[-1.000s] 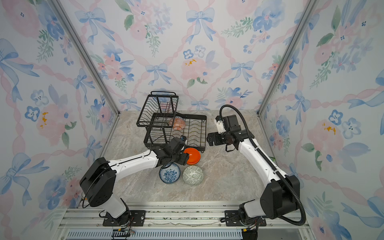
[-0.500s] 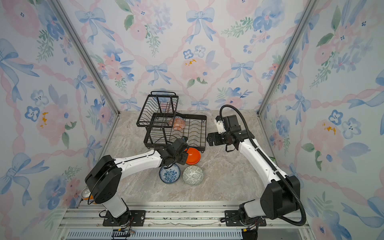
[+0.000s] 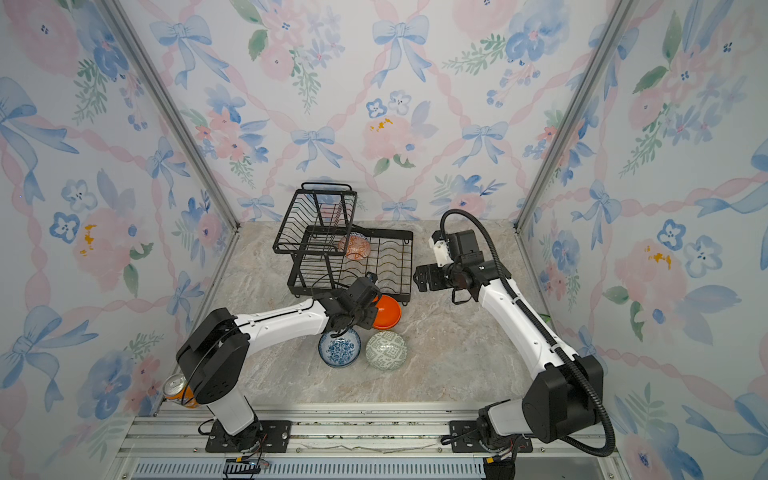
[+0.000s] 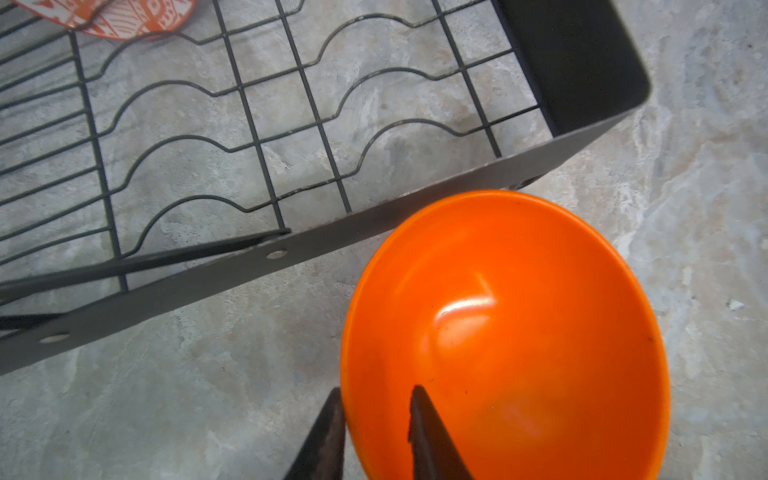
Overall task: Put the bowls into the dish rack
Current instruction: 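Lower the left gripper onto the orange bowl rim, then grip and lift the orange bowl with the left gripper while the right gripper approaches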
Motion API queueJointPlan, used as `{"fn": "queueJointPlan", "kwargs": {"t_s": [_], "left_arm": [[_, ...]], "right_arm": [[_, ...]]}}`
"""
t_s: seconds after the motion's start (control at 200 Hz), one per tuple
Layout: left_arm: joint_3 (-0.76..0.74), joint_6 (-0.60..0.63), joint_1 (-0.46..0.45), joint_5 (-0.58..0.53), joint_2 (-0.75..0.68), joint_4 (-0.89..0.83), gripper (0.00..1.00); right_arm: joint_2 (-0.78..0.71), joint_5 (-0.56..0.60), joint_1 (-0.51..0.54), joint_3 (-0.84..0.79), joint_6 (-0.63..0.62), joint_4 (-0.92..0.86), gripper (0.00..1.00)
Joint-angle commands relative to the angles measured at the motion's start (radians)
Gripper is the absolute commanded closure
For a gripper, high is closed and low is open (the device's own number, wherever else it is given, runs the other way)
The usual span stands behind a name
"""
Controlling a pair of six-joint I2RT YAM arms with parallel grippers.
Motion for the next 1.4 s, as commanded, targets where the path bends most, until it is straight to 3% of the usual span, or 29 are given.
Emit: {"fn": "queueJointPlan", "kwargs": {"t_s": [0.0, 0.845, 1.395], "left_arm": [[0.02, 0.006, -0.008, -0.024, 0.012, -0.024, 0.81], [0.026, 0.003, -0.02, -0.097, -0.043, -0.025, 1.0], [0.057, 0.026, -0.025, -0.086, -0.099, -0.023, 1.0]], "right_arm": [[-0.014, -0.006, 0.011, -0.005, 0.006, 0.01, 0.03], [-0.039, -0.017, 0.023, -0.017, 0.003, 0.021, 0.03], [-0.051, -0.025, 0.024, -0.021, 0.004, 0.025, 0.03]]}}
